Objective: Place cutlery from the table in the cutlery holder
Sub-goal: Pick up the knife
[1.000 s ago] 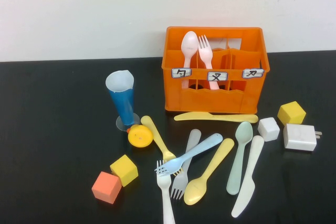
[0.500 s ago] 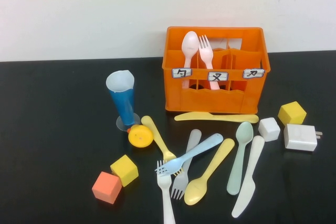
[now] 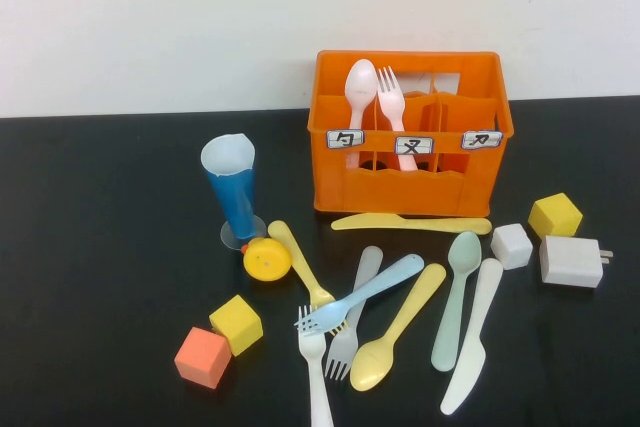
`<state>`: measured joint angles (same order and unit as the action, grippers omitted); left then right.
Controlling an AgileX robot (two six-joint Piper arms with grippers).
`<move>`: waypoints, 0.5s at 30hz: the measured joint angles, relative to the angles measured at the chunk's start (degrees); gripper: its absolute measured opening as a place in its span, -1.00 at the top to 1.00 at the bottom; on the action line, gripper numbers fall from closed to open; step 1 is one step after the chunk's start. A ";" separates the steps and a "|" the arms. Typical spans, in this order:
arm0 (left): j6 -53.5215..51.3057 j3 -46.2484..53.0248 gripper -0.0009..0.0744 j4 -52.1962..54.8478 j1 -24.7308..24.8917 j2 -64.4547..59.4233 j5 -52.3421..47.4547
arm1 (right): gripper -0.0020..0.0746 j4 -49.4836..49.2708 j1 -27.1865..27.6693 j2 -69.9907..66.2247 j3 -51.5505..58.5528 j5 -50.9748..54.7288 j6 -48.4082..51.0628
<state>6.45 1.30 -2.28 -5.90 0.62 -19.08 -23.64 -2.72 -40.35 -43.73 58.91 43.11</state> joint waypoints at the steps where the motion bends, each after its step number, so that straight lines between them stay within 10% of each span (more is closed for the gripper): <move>1: 0.00 0.00 0.98 0.00 0.00 0.00 0.00 | 0.95 0.03 -1.08 -2.14 -1.07 0.58 0.29; 15: 0.00 0.00 0.98 0.00 0.00 0.00 0.00 | 0.95 19.05 -24.98 -35.18 -18.13 6.14 -7.19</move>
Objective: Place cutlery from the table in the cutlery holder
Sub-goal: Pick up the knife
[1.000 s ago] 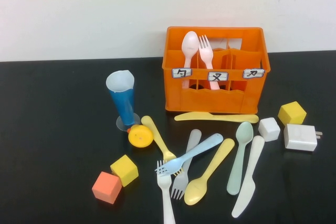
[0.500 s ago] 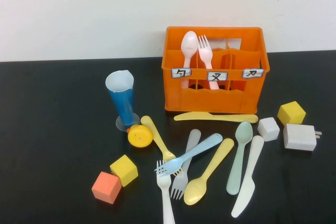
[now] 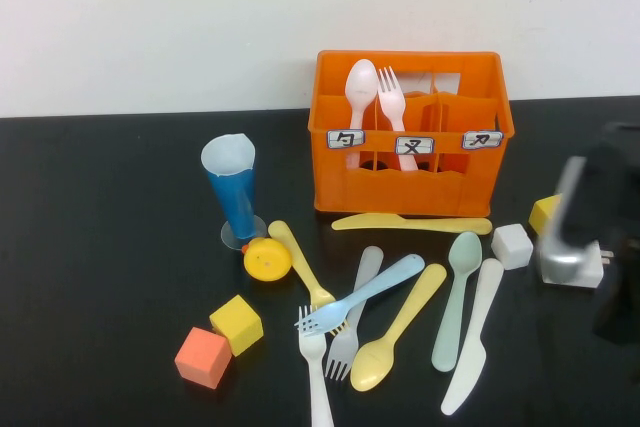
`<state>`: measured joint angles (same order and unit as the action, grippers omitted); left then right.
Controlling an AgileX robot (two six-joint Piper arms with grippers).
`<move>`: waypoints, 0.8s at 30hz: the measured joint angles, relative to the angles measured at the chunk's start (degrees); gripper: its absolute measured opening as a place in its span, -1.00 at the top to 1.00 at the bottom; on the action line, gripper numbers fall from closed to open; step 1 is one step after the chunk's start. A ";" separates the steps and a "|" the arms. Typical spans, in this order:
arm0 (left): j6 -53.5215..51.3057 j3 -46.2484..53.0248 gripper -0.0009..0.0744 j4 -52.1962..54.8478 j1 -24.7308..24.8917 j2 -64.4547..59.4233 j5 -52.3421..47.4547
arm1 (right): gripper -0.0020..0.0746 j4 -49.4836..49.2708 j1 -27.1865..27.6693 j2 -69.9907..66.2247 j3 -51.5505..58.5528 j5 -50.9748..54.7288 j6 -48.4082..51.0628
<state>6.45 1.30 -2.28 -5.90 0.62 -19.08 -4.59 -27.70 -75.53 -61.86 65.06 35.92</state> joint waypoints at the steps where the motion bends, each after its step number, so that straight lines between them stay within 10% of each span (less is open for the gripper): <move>1: 0.00 0.00 0.98 0.00 0.00 0.00 0.00 | 0.95 1.41 -1.03 -1.41 -1.14 0.00 -0.84; 24: -0.13 0.00 0.98 0.00 0.00 0.00 0.00 | 0.95 10.04 -3.39 -27.88 -14.69 -8.69 -62.44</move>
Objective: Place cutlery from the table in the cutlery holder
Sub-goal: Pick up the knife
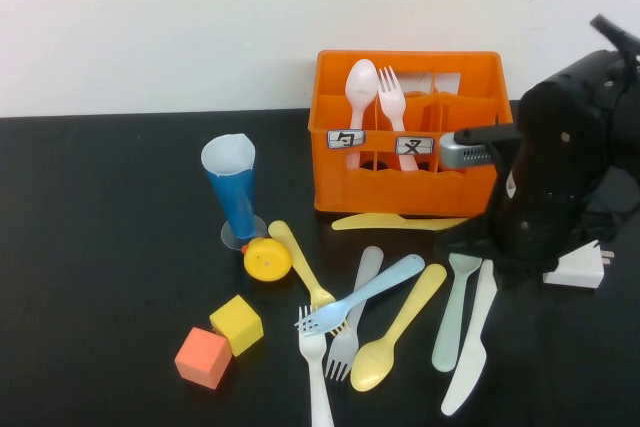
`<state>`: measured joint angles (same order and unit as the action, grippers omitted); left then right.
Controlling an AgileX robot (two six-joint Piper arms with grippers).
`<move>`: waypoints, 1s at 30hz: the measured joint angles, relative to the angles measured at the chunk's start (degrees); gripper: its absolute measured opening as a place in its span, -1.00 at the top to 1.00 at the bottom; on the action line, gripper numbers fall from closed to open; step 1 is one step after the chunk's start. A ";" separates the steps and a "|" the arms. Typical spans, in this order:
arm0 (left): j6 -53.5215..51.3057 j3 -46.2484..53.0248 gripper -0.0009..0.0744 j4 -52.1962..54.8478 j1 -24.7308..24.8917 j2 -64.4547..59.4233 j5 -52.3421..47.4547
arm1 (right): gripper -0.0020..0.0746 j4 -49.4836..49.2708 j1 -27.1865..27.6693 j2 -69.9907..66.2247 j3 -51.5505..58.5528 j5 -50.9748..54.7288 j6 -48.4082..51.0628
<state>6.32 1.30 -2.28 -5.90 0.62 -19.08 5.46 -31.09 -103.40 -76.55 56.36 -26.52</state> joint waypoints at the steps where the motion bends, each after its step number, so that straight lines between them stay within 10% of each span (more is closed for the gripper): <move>1: 0.00 0.00 0.98 0.00 0.00 0.00 0.00 | 0.95 -0.15 0.00 -0.26 0.00 -0.63 -1.57; 20: 0.16 0.00 0.98 0.00 0.00 0.00 0.00 | 0.90 2.91 0.00 -0.37 0.00 -1.59 -13.57; 30: 0.05 0.00 0.98 -0.10 0.00 0.00 0.00 | -0.07 1.55 -0.65 -2.59 0.84 -3.01 -18.16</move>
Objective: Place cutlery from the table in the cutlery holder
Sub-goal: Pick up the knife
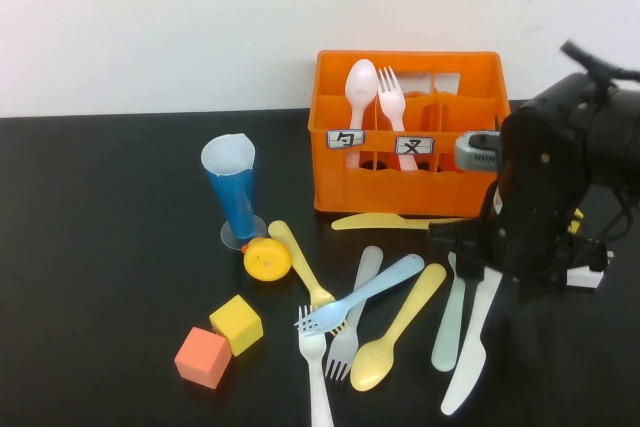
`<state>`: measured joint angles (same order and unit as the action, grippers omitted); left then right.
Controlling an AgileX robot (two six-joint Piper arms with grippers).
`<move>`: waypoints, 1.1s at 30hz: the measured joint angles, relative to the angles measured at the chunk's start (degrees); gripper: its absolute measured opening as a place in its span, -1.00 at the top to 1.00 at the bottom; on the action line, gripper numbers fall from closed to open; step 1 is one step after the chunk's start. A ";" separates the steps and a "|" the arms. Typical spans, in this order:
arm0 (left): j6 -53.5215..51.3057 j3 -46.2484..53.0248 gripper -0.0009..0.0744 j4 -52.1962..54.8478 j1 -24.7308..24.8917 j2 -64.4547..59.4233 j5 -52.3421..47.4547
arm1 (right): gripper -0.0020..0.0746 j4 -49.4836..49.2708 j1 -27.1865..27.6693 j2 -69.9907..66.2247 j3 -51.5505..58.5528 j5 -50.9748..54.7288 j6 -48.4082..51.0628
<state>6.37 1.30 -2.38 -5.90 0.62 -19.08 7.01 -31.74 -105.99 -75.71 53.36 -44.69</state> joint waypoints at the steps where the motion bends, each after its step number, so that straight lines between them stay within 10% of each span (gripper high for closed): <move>1: 0.00 0.00 0.98 0.00 0.00 0.00 0.00 | -0.11 -0.03 -0.13 -0.69 0.22 -0.13 -0.52; 11: 0.00 0.00 0.98 0.00 0.00 0.00 0.00 | -0.01 -0.23 -1.26 -4.56 0.41 -1.85 -3.91; 18: 0.00 0.00 0.98 0.00 0.00 0.00 0.00 | 0.56 0.17 -1.26 -4.90 0.17 -2.22 -1.08; 33: -0.14 0.00 0.98 0.00 0.00 0.00 0.00 | 0.56 0.11 -5.23 -1.78 4.61 -11.62 15.67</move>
<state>6.24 1.30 -2.38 -5.90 0.62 -19.08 7.12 -36.97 -107.77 -71.10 41.73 -29.02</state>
